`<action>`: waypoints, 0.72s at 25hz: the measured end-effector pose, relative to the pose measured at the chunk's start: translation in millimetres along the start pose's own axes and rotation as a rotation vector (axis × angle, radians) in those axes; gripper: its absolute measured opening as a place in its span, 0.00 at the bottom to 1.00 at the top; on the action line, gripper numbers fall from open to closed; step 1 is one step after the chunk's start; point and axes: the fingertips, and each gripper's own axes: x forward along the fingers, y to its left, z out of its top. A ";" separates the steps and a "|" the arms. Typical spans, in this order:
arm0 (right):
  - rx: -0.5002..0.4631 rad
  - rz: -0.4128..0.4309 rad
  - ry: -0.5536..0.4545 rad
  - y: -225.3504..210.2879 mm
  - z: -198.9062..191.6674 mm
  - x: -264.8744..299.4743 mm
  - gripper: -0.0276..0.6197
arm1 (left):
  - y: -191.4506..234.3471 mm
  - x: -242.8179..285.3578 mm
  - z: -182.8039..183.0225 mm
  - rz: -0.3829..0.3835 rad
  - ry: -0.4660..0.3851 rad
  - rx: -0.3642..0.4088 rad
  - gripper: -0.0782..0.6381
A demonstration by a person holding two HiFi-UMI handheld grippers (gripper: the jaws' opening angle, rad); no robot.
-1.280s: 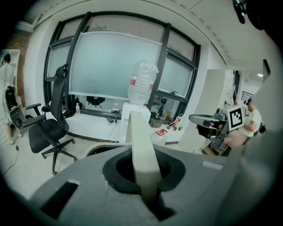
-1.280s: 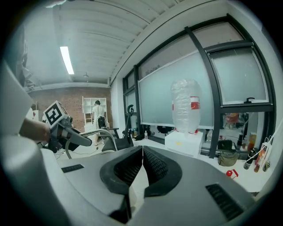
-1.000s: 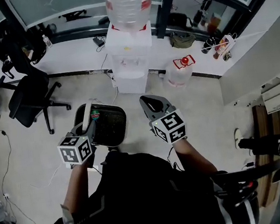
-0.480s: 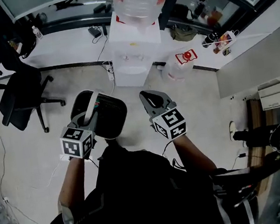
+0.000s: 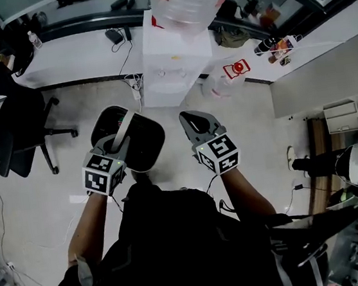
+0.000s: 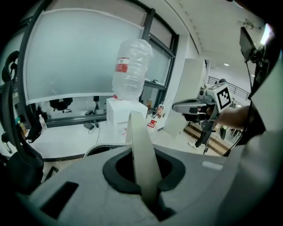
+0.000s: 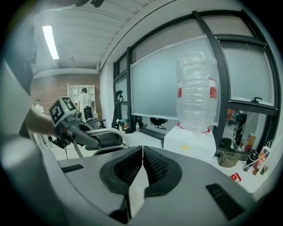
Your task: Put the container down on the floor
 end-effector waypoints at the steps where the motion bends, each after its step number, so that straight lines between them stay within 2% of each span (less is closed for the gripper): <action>1: 0.013 -0.010 0.003 -1.3 0.6 5.1 0.06 | 4.6 2.8 -0.1 -0.009 0.006 0.005 0.14; 5: 0.045 -0.035 0.003 -7.8 7.6 24.9 0.06 | 19.3 12.8 1.7 -0.048 0.019 0.039 0.14; 9: -0.012 -0.016 0.015 -12.7 12.8 45.1 0.06 | 28.4 27.6 -2.3 -0.075 0.039 0.073 0.14; 11: -0.005 0.000 0.011 -15.3 13.7 51.6 0.06 | 30.2 38.0 -6.4 -0.078 0.054 0.082 0.14; 18: 0.027 0.014 0.046 -43.6 -17.6 66.4 0.06 | 33.8 78.7 -14.3 -0.052 0.078 0.090 0.14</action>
